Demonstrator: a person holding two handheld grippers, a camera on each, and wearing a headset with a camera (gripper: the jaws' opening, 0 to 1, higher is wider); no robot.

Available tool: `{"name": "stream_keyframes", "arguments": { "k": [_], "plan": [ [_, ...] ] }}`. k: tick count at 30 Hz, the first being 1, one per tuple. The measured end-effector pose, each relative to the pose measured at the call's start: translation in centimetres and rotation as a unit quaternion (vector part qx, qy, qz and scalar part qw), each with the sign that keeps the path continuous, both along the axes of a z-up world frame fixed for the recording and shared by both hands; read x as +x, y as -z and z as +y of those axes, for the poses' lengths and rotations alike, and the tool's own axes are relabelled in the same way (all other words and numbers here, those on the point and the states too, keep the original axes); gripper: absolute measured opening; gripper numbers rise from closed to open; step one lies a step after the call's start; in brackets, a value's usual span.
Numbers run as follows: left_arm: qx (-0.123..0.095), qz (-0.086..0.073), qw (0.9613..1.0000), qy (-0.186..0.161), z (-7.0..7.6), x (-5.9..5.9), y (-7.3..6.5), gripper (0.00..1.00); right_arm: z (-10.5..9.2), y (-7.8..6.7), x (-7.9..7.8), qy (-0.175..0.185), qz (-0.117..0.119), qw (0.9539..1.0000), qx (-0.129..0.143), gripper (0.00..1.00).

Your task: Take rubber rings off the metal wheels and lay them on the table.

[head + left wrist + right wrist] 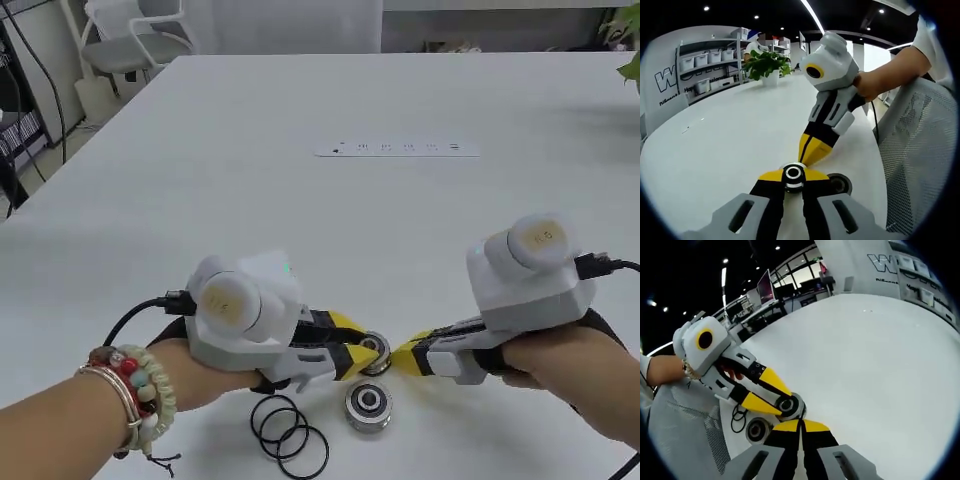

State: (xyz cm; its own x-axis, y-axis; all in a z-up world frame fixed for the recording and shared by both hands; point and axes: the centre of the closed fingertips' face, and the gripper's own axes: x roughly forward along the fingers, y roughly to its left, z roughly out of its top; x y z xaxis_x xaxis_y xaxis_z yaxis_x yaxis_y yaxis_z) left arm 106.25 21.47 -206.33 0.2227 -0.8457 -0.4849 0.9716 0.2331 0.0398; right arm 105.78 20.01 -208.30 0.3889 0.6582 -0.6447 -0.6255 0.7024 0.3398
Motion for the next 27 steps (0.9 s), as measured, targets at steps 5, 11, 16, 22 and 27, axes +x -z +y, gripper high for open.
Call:
{"name": "stream_keyframes", "arguments": {
  "k": [5,11,16,22,27],
  "plan": [
    [-0.008,-0.001,1.0,0.003,0.1,0.0,0.0,0.08,0.0,-0.3,-0.1,0.011,0.008,0.9998,0.015,0.0],
    [-0.021,-0.001,0.9998,0.005,0.1,0.0,0.0,0.08,-0.1,-0.5,-0.1,0.025,0.023,0.9988,0.037,0.0],
    [-0.031,0.0,0.9995,0.005,0.1,0.0,-0.1,0.08,0.2,-0.6,-0.4,0.035,0.034,0.9973,0.054,0.0],
    [-0.034,-0.001,0.9994,0.005,0.1,0.0,0.0,0.08,0.3,-1.1,-0.3,0.048,0.044,0.9948,0.079,0.0],
    [-0.035,-0.001,0.9994,0.005,0.1,0.0,0.0,0.08,0.2,-1.0,0.0,0.049,0.044,0.9948,0.077,0.0]
  ]
}}
